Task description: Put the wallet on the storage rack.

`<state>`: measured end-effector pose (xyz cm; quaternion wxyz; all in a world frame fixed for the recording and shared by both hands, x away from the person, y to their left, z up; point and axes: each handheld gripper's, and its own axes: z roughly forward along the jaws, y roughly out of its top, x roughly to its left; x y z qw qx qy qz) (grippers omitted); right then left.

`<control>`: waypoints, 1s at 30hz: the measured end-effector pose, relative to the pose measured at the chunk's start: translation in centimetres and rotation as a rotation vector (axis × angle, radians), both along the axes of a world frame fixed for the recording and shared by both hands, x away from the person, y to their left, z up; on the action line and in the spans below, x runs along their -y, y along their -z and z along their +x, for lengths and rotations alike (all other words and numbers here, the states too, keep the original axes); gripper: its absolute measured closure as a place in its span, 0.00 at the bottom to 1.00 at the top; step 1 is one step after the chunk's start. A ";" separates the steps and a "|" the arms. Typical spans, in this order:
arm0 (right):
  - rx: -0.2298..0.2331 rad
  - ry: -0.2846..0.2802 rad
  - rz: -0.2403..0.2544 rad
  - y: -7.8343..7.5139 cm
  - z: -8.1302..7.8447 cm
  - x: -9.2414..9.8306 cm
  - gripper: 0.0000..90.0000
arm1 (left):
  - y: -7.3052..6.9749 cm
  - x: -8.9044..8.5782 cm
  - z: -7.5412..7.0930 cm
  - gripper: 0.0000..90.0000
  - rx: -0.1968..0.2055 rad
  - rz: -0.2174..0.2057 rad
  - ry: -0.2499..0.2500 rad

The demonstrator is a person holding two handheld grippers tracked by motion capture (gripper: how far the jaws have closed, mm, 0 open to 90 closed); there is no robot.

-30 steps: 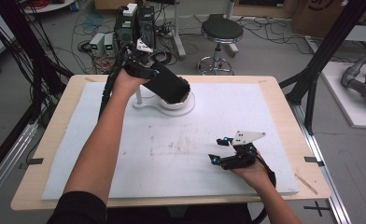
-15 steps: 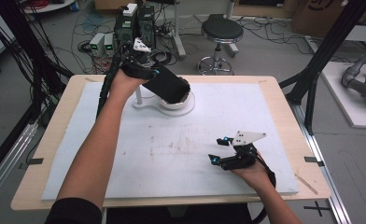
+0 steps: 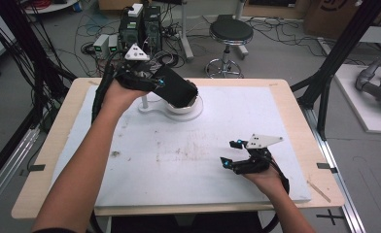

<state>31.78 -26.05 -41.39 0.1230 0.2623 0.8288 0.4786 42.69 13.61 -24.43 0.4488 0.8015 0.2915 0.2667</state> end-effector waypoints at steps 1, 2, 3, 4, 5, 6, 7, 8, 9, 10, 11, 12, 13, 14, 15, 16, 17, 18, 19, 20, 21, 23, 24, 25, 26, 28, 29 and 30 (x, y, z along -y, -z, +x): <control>-0.003 0.004 0.004 0.0 0.0 0.1 0.29 | 0.2 -0.3 -0.5 0.38 0.002 -0.012 0.007; 0.000 0.006 0.001 -0.1 0.0 0.2 0.29 | 0.4 -0.7 -0.9 0.38 0.000 -0.021 0.010; 0.002 0.010 0.002 -0.1 0.0 0.2 0.29 | 0.6 -1.1 -1.4 0.37 -0.005 -0.034 0.015; 0.004 0.015 0.003 -0.1 0.0 0.3 0.29 | 0.8 -1.6 -1.8 0.37 -0.009 -0.044 0.014; 0.007 0.018 0.003 -0.1 0.0 0.4 0.29 | 1.1 -2.0 -2.3 0.37 -0.009 -0.059 0.015; 0.007 0.022 0.008 -0.2 0.0 0.4 0.29 | 1.5 -2.4 -2.8 0.37 -0.011 -0.077 0.020; 0.007 0.027 0.008 -0.2 0.0 0.4 0.29 | 1.8 -2.8 -3.2 0.37 -0.014 -0.093 0.021; 0.009 0.029 0.007 -0.3 0.0 0.5 0.29 | 2.2 -3.1 -3.7 0.37 -0.017 -0.102 0.022; 0.008 0.031 0.010 -0.3 -0.1 0.5 0.29 | 2.6 -3.5 -4.2 0.37 -0.014 -0.110 0.025; 0.012 0.035 0.010 -0.3 0.0 0.5 0.29 | 3.0 -3.8 -4.6 0.37 -0.015 -0.123 0.031; 0.011 0.039 0.012 -0.3 0.0 0.5 0.29 | 3.5 -4.1 -5.0 0.36 -0.020 -0.143 0.038; 0.012 0.048 0.014 -0.3 0.0 0.5 0.28 | 3.9 -4.4 -5.4 0.36 -0.024 -0.156 0.043; 0.012 0.049 0.018 -0.4 0.0 0.6 0.28 | 4.4 -4.7 -5.7 0.36 -0.030 -0.173 0.048; 0.014 0.057 0.020 -0.4 0.1 0.5 0.28 | 4.9 -4.9 -6.0 0.36 -0.037 -0.186 0.049; 0.016 0.061 0.019 -0.5 0.1 0.5 0.27 | 5.4 -5.2 -6.4 0.36 -0.043 -0.194 0.048; 0.019 0.061 0.023 -0.5 0.1 0.5 0.27 | 5.9 -5.5 -6.7 0.35 -0.045 -0.206 0.046; 0.020 0.061 0.022 -0.5 0.1 0.5 0.27 | 6.3 -5.7 -7.0 0.35 -0.049 -0.223 0.043; 0.019 0.063 0.021 -0.6 0.1 0.5 0.27 | 6.8 -5.9 -7.4 0.35 -0.050 -0.240 0.044; 0.024 0.065 0.021 -0.6 0.1 0.5 0.27 | 7.3 -6.1 -7.7 0.35 -0.051 -0.258 0.040; 0.023 0.067 0.028 -0.6 0.1 0.6 0.27 | 7.8 -6.2 -8.1 0.35 -0.049 -0.267 0.035; 0.022 0.069 0.033 -0.6 0.2 0.7 0.27 | 8.3 -6.2 -8.4 0.35 -0.049 -0.272 0.034; 0.023 0.084 0.046 -0.8 0.2 0.9 0.26 | 9.3 -6.2 -8.9 0.33 -0.057 -0.275 0.038; 0.027 0.089 0.049 -0.9 0.3 1.1 0.26 | 9.7 -6.2 -9.2 0.33 -0.061 -0.277 0.042; 0.030 0.095 0.054 -1.1 0.3 1.3 0.26 | 10.0 -6.1 -9.4 0.33 -0.058 -0.281 0.046; 0.033 0.103 0.058 -1.2 0.3 1.4 0.25 | 10.2 -6.1 -9.7 0.33 -0.055 -0.288 0.046; 0.037 0.113 0.069 -1.4 0.4 1.8 0.25 | 10.6 -6.0 -10.3 0.32 -0.033 -0.289 0.047; 0.041 0.119 0.073 -1.4 0.4 2.0 0.25 | 10.7 -6.0 -10.5 0.30 -0.024 -0.286 0.048; 0.041 0.125 0.078 -1.4 0.3 2.2 0.25 | 10.9 -6.0 -10.8 0.30 -0.017 -0.291 0.050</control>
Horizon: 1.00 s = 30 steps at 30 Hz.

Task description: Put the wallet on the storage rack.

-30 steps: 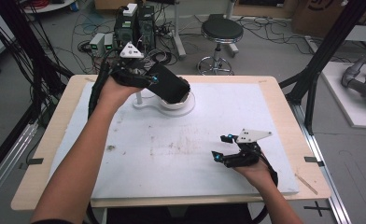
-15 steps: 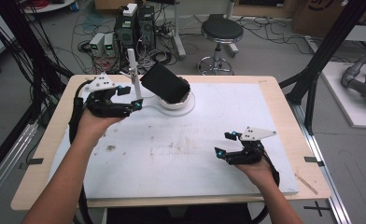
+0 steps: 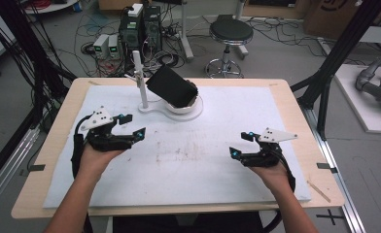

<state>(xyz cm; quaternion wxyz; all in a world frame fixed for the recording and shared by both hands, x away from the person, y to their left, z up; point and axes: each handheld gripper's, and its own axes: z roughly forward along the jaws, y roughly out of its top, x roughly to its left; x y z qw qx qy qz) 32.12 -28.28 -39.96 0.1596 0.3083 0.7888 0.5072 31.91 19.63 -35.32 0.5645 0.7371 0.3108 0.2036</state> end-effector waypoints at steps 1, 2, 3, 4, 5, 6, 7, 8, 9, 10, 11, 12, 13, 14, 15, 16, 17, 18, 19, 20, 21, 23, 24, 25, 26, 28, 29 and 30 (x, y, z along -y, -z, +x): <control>-0.001 0.005 0.005 0.0 -0.1 0.2 0.25 | 0.2 -0.1 -0.2 0.30 0.003 -0.010 0.007; -0.002 0.009 0.011 0.0 -0.1 0.5 0.25 | 0.5 -0.2 -0.3 0.30 0.004 -0.020 0.011; -0.001 0.014 0.014 -0.1 -0.1 0.7 0.25 | 0.7 -0.2 -0.4 0.30 0.005 -0.031 0.009; -0.005 0.018 0.021 -0.1 -0.1 0.9 0.25 | 1.0 -0.2 -0.4 0.29 0.009 -0.033 0.010; 0.001 0.023 0.025 -0.1 -0.1 1.2 0.25 | 1.2 -0.3 -0.5 0.29 0.013 -0.030 0.013; 0.003 0.027 0.026 -0.1 0.0 1.3 0.25 | 1.5 -0.3 -0.5 0.29 0.015 -0.033 0.011; -0.001 0.030 0.027 -0.1 0.0 1.4 0.25 | 1.9 -0.5 -0.6 0.29 0.025 -0.031 0.007; 0.006 0.031 0.028 -0.1 0.2 1.5 0.25 | 2.2 -0.8 -0.7 0.29 0.032 -0.028 0.003; 0.008 0.033 0.026 -0.1 0.2 1.5 0.25 | 2.6 -1.1 -0.8 0.29 0.030 -0.035 -0.004; 0.006 0.035 0.020 -0.1 0.2 1.4 0.25 | 3.0 -1.5 -0.8 0.29 0.024 -0.044 -0.006; 0.009 0.036 0.016 0.0 0.3 1.4 0.25 | 3.5 -1.8 -0.8 0.29 0.014 -0.055 -0.010; 0.006 0.035 0.015 0.0 0.3 1.4 0.25 | 4.0 -2.1 -0.8 0.29 0.001 -0.070 -0.012; 0.006 0.037 0.008 0.1 0.4 1.4 0.25 | 4.5 -2.3 -0.8 0.28 -0.009 -0.079 -0.011; 0.005 0.035 0.007 0.1 0.5 1.3 0.25 | 4.8 -2.4 -0.8 0.27 -0.018 -0.075 -0.010; 0.002 0.036 0.007 0.2 0.6 1.3 0.25 | 5.1 -2.5 -0.8 0.26 -0.026 -0.064 -0.010; 0.003 0.036 0.004 0.2 0.7 1.2 0.25 | 5.2 -2.5 -0.8 0.26 -0.033 -0.051 -0.009; 0.001 0.037 0.002 0.3 0.8 1.1 0.25 | 5.2 -2.6 -0.9 0.26 -0.034 -0.041 -0.009; -0.006 0.034 0.004 0.3 0.9 0.9 0.25 | 5.2 -2.6 -1.0 0.26 -0.030 -0.039 -0.007; -0.007 0.034 0.000 0.3 1.0 0.7 0.25 | 5.2 -2.7 -1.1 0.26 -0.026 -0.042 -0.004; -0.003 0.032 -0.002 0.3 1.1 0.6 0.25 | 5.2 -2.7 -1.3 0.26 -0.026 -0.046 -0.004; -0.004 0.031 0.000 0.3 1.1 0.4 0.25 | 5.1 -2.8 -1.3 0.26 -0.021 -0.045 -0.002; -0.005 0.035 -0.001 0.3 1.2 0.3 0.25 | 5.2 -2.9 -1.5 0.26 -0.019 -0.045 -0.005; -0.006 0.035 -0.001 0.3 1.2 0.2 0.25 | 5.2 -3.0 -1.6 0.26 -0.018 -0.044 -0.002; -0.009 0.034 -0.001 0.3 1.2 0.2 0.25 | 5.3 -3.0 -1.6 0.26 -0.020 -0.043 -0.003; -0.011 0.037 -0.002 0.3 1.3 0.2 0.25 | 5.3 -3.0 -1.6 0.26 -0.020 -0.039 -0.006; -0.010 0.042 -0.001 0.4 1.3 0.3 0.24 | 5.4 -3.0 -1.6 0.26 -0.021 -0.034 -0.007; -0.017 0.047 0.002 0.4 1.3 0.4 0.24 | 5.4 -3.0 -1.6 0.26 -0.023 -0.036 -0.009; -0.016 0.047 0.000 0.4 1.4 0.4 0.24 | 5.4 -3.0 -1.5 0.26 -0.024 -0.037 -0.007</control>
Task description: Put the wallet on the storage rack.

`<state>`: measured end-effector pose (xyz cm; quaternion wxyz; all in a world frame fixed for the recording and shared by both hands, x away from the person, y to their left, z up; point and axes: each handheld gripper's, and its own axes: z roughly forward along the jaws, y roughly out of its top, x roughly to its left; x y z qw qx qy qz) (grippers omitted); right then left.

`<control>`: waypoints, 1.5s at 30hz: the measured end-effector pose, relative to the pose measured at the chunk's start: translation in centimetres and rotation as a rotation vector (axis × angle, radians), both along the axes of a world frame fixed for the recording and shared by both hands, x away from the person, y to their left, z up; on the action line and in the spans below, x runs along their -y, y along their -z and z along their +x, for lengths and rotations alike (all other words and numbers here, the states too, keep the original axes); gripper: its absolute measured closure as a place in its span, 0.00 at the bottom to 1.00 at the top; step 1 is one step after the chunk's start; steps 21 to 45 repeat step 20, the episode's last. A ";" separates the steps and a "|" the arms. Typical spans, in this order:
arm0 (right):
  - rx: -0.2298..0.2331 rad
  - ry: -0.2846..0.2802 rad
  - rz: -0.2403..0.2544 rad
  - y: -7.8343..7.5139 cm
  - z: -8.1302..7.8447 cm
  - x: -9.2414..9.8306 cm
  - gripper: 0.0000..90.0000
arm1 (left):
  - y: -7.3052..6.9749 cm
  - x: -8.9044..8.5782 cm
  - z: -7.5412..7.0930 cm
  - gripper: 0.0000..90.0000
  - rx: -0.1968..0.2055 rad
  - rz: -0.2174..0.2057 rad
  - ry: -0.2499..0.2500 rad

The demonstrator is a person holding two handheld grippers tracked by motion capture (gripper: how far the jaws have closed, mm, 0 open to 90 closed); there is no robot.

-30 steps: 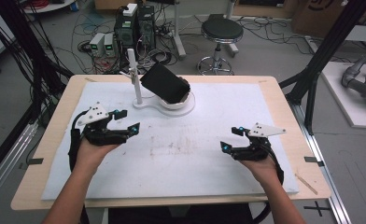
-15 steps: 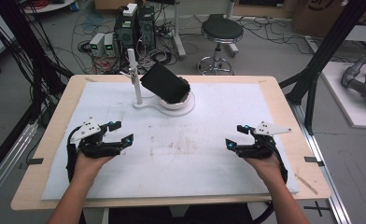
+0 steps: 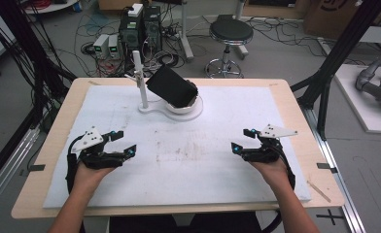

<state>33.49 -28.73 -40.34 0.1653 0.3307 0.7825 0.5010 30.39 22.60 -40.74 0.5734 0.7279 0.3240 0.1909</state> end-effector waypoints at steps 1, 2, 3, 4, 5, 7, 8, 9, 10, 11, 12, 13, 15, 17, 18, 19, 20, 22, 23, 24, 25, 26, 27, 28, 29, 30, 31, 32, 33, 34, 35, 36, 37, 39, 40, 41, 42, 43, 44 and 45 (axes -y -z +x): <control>0.000 0.005 0.001 0.0 0.0 0.1 0.24 | 0.0 0.0 0.1 0.26 0.002 0.000 0.000; 0.002 0.004 0.002 0.0 0.0 0.1 0.24 | 0.1 0.1 0.1 0.26 0.000 0.000 -0.001; 0.003 0.004 0.003 0.0 0.0 0.2 0.24 | 0.1 0.1 0.1 0.26 -0.002 0.003 -0.002; 0.004 0.005 0.001 0.0 0.0 0.2 0.24 | 0.1 0.2 0.2 0.25 -0.003 0.001 -0.003; -0.001 0.006 0.001 0.1 -0.1 0.3 0.24 | 0.2 0.2 0.2 0.25 -0.005 0.003 0.002; -0.001 0.009 0.003 0.1 -0.1 0.4 0.24 | 0.2 0.4 0.3 0.25 -0.009 0.006 0.006; 0.001 0.009 0.002 0.1 -0.1 0.4 0.24 | 0.3 0.5 0.3 0.25 -0.012 0.007 0.010; 0.001 0.010 0.003 0.1 -0.1 0.5 0.24 | 0.3 0.6 0.4 0.25 -0.013 0.011 0.014; 0.001 0.011 0.005 0.1 -0.2 0.5 0.24 | 0.4 0.7 0.4 0.25 -0.015 0.011 0.016; 0.004 0.011 0.004 0.1 -0.2 0.5 0.24 | 0.4 0.8 0.4 0.25 -0.016 0.013 0.021; 0.005 0.012 0.000 0.1 -0.3 0.5 0.24 | 0.4 0.9 0.5 0.25 -0.016 0.018 0.023; 0.008 0.013 -0.001 0.1 -0.3 0.6 0.24 | 0.4 1.0 0.5 0.25 -0.015 0.018 0.021; 0.003 0.014 0.000 0.0 -0.4 0.6 0.24 | 0.5 1.1 0.6 0.24 -0.016 0.024 0.028; 0.001 0.016 0.002 0.1 -0.5 0.6 0.24 | 0.5 1.2 0.7 0.24 -0.018 0.029 0.026; 0.002 0.017 0.000 0.1 -0.5 0.7 0.24 | 0.5 1.3 0.8 0.23 -0.021 0.026 0.031; 0.002 0.018 -0.003 0.1 -0.5 0.6 0.24 | 0.6 1.3 0.8 0.23 -0.023 0.028 0.033; 0.006 0.017 -0.004 0.1 -0.5 0.6 0.24 | 0.6 1.4 0.9 0.23 -0.024 0.030 0.036; 0.006 0.017 -0.004 0.1 -0.5 0.6 0.24 | 0.6 1.4 0.9 0.23 -0.024 0.030 0.036; 0.006 0.017 -0.004 0.1 -0.5 0.6 0.24 | 0.6 1.4 0.9 0.23 -0.024 0.030 0.036; 0.006 0.017 -0.004 0.1 -0.5 0.6 0.24 | 0.6 1.4 0.9 0.23 -0.024 0.030 0.036; 0.006 0.017 -0.004 0.1 -0.5 0.6 0.24 | 0.6 1.4 0.9 0.23 -0.024 0.030 0.036; 0.006 0.017 -0.004 0.1 -0.5 0.6 0.24 | 0.6 1.4 0.9 0.23 -0.024 0.030 0.036; 0.006 0.017 -0.004 0.1 -0.5 0.6 0.24 | 0.6 1.4 0.9 0.23 -0.024 0.030 0.036; 0.006 0.017 -0.004 0.1 -0.5 0.6 0.24 | 0.6 1.4 0.9 0.23 -0.024 0.030 0.036; 0.006 0.017 -0.004 0.1 -0.5 0.6 0.24 | 0.6 1.4 0.9 0.23 -0.024 0.030 0.036; 0.006 0.017 -0.004 0.1 -0.5 0.6 0.24 | 0.6 1.4 0.9 0.23 -0.024 0.030 0.036; 0.006 0.017 -0.004 0.1 -0.5 0.6 0.24 | 0.6 1.4 0.9 0.23 -0.024 0.030 0.036; 0.006 0.017 -0.004 0.1 -0.5 0.6 0.24 | 0.6 1.4 0.9 0.23 -0.024 0.030 0.036; 0.006 0.017 -0.004 0.1 -0.5 0.6 0.24 | 0.6 1.4 0.9 0.23 -0.024 0.030 0.036; 0.006 0.017 -0.004 0.1 -0.5 0.6 0.24 | 0.6 1.4 0.9 0.23 -0.024 0.030 0.036; 0.006 0.017 -0.004 0.1 -0.5 0.6 0.24 | 0.6 1.4 0.9 0.23 -0.024 0.030 0.036; 0.006 0.017 -0.004 0.1 -0.5 0.6 0.24 | 0.6 1.4 0.9 0.23 -0.024 0.030 0.036; 0.006 0.017 -0.004 0.1 -0.5 0.6 0.24 | 0.6 1.4 0.9 0.23 -0.024 0.030 0.036; 0.006 0.017 -0.004 0.1 -0.5 0.6 0.24 | 0.6 1.4 0.9 0.23 -0.024 0.030 0.036; 0.006 0.017 -0.004 0.1 -0.5 0.6 0.24 | 0.6 1.4 0.9 0.23 -0.024 0.030 0.036; 0.006 0.017 -0.004 0.1 -0.5 0.6 0.24 | 0.6 1.4 0.9 0.23 -0.024 0.030 0.036; 0.006 0.017 -0.004 0.1 -0.5 0.6 0.24 | 0.6 1.4 0.9 0.23 -0.024 0.030 0.036; 0.006 0.017 -0.004 0.1 -0.5 0.6 0.24 | 0.6 1.4 0.9 0.23 -0.024 0.030 0.036; 0.006 0.017 -0.004 0.1 -0.5 0.6 0.24 | 0.6 1.4 0.9 0.23 -0.024 0.030 0.036; 0.006 0.017 -0.004 0.1 -0.5 0.6 0.24 | 0.6 1.4 0.9 0.23 -0.024 0.030 0.036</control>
